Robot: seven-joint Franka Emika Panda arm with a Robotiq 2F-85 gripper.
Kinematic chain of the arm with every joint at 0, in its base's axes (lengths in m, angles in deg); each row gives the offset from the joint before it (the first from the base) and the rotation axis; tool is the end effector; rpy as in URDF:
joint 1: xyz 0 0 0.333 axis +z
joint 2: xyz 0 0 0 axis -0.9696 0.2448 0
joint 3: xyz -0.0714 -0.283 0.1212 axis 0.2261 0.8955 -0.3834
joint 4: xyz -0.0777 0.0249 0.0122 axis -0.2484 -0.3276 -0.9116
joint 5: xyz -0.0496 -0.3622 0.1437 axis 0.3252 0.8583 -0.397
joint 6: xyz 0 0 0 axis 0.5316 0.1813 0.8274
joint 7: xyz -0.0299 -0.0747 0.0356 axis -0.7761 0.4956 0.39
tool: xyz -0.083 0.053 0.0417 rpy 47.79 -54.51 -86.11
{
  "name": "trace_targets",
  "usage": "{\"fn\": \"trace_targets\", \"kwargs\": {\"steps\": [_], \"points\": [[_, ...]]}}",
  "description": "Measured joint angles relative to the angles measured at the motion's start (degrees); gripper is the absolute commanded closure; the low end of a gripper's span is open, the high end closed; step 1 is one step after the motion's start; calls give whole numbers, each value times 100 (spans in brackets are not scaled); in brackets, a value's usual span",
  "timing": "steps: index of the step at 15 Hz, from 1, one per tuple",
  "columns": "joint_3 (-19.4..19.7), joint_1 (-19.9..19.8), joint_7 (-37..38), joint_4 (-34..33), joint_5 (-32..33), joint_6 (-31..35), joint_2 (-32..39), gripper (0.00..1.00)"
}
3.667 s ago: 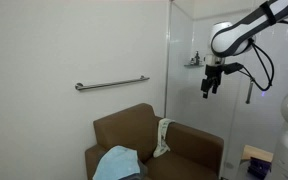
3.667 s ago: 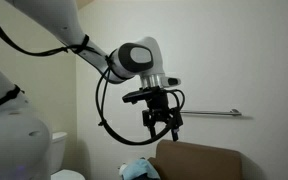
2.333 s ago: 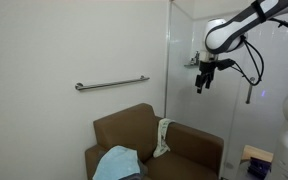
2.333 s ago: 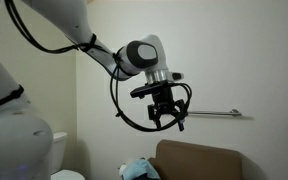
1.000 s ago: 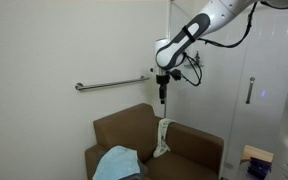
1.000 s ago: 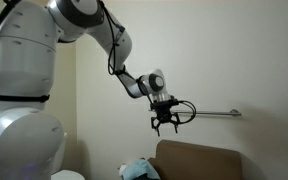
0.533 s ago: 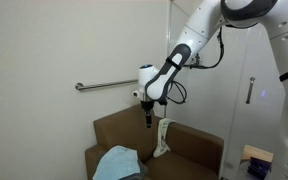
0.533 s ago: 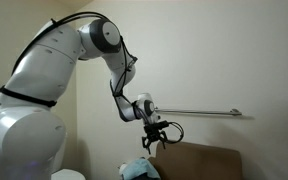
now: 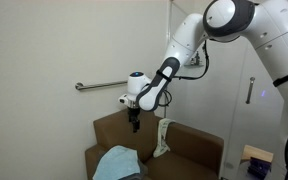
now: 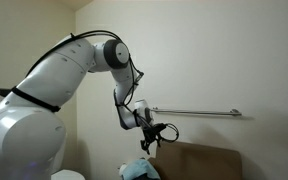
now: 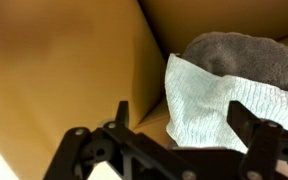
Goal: Move the blue and grey towels to the right armrest of the sofa
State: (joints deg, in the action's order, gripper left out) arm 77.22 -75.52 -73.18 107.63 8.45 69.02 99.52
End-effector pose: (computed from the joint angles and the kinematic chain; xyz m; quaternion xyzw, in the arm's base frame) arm 0.6242 0.0596 0.1982 0.8367 0.5284 0.0744 0.1227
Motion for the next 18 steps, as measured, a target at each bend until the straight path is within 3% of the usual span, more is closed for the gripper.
{"fn": "trace_targets", "kwargs": {"steps": [5,9,13,18], "points": [[-721,-310,-1544,-716,-353,-203,721,0],[-1228,-601,-3047,-1367,-873,-942,1263,0],[-1279,-576,-4099,-2040,-1114,-1588,1757,0],[-842,-193,-4325,-2605,-1115,-1861,2123,0]]}}
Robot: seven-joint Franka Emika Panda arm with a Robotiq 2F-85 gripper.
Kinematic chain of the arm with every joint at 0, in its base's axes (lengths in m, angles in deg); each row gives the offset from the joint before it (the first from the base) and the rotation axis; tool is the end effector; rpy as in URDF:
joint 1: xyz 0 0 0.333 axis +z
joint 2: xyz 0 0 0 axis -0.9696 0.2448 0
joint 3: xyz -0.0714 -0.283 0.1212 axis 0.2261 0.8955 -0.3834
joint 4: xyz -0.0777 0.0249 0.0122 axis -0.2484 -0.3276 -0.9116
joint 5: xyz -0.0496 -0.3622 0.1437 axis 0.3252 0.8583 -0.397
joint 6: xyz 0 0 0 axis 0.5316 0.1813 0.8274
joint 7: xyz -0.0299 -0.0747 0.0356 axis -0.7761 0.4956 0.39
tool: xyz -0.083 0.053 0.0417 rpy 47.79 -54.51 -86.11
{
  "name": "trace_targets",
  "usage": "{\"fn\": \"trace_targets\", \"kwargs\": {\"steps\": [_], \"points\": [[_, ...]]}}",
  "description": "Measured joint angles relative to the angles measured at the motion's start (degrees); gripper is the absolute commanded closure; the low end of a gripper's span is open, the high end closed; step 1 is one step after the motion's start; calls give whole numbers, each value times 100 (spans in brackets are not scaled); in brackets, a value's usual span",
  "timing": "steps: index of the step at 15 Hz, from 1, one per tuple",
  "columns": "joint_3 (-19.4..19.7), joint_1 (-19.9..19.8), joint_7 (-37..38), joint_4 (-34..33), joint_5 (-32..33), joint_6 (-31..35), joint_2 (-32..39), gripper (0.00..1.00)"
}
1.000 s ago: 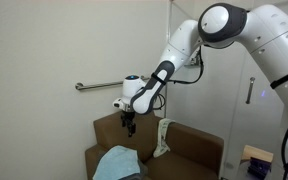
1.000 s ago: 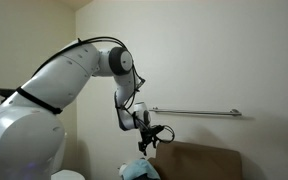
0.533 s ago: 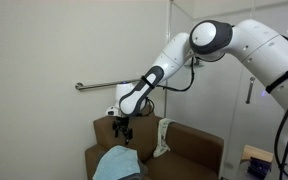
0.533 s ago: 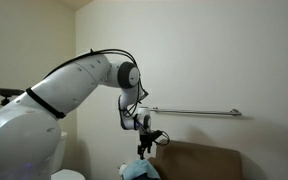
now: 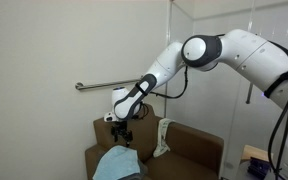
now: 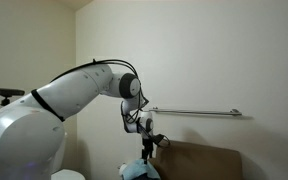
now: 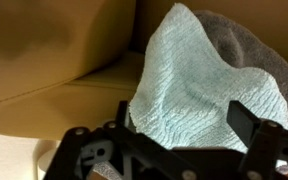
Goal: Move the blue and grey towels to the right armrest of the sofa
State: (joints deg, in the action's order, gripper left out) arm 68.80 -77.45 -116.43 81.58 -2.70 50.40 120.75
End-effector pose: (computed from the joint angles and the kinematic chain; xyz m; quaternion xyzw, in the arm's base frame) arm 0.6890 0.1043 0.1101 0.6536 0.7568 -0.0049 0.0067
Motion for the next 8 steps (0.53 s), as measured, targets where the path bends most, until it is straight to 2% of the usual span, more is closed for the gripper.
{"fn": "trace_targets", "kwargs": {"steps": [8], "points": [[63,129,-163,-146,0,-8,176,0]]}}
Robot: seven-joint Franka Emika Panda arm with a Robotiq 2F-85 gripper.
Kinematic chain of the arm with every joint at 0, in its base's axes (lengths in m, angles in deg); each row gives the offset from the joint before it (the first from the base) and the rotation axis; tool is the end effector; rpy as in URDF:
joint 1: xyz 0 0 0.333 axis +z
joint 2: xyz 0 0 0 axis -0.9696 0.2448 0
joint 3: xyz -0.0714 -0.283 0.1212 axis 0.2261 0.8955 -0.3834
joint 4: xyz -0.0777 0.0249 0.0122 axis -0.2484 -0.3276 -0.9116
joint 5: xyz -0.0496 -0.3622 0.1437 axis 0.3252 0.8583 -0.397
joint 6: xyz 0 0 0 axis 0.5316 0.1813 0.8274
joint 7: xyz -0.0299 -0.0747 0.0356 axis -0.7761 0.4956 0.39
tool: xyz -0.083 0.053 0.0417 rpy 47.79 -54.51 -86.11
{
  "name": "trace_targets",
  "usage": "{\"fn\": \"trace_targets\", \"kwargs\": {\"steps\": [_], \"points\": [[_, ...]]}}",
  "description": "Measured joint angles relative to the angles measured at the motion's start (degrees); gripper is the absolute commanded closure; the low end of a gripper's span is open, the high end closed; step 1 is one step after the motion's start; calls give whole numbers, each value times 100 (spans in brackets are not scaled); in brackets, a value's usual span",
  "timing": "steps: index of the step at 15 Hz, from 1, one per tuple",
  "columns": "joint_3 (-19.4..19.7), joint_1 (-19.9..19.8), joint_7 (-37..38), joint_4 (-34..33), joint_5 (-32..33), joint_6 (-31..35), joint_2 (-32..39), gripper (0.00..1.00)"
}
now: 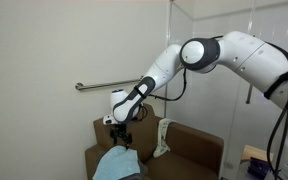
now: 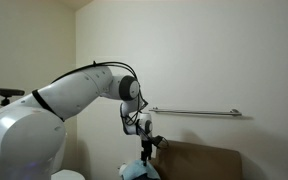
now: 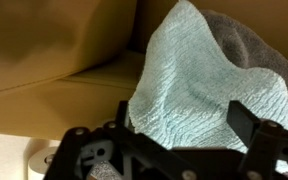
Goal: Move the blue and grey towels to the right armrest of the sofa
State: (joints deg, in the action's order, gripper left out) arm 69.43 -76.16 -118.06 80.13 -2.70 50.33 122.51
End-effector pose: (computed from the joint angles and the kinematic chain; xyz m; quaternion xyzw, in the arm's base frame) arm 0.6891 0.1127 0.0977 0.6382 0.7698 -0.0097 0.0059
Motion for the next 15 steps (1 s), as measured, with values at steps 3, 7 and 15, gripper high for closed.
{"fn": "trace_targets", "kwargs": {"steps": [3,7,15], "points": [[-63,47,-315,-254,0,-3,261,27],[-63,116,-419,-538,0,-3,490,53],[41,192,-283,-557,0,11,474,97]]}}
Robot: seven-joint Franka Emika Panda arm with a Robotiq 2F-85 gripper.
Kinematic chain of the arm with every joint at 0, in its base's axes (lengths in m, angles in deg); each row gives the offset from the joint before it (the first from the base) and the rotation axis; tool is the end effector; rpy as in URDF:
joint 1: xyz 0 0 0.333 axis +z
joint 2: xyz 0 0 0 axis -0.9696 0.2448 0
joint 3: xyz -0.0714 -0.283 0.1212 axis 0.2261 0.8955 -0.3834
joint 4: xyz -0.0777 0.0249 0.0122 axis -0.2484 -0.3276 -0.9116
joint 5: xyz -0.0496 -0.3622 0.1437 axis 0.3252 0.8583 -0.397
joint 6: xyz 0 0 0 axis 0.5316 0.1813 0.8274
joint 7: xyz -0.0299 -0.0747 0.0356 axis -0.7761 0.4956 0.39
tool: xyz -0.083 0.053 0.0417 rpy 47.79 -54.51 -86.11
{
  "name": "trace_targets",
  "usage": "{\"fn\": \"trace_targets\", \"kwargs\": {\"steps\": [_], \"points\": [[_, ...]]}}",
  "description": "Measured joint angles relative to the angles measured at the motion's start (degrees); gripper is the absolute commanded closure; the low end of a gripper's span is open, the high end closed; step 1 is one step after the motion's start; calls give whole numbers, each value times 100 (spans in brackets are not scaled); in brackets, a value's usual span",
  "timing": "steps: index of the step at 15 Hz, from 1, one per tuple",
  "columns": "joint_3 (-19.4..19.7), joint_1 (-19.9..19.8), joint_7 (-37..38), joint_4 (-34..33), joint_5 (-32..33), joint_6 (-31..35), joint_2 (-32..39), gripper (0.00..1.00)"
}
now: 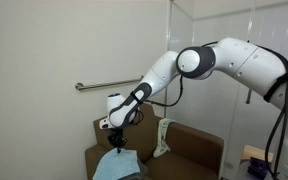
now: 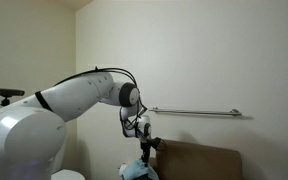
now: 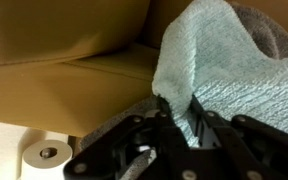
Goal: Move the blue and grey towels to the right armrest of the sofa
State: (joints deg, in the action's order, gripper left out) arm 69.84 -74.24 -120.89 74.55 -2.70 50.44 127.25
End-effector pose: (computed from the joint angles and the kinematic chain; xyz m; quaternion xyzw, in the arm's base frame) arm 0.7002 0.1295 0.0775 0.6136 0.7896 -0.0034 0.0100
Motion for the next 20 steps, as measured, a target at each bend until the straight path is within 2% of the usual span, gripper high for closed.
{"fn": "trace_targets", "kwargs": {"steps": [2,8,16,20], "points": [[57,41,87,41,0,12,-34,100],[315,221,715,610,10,183,-505,96],[730,472,2284,2305,96,960,-1896,97],[867,485,3251,3141,194,1067,-2755,97]]}}
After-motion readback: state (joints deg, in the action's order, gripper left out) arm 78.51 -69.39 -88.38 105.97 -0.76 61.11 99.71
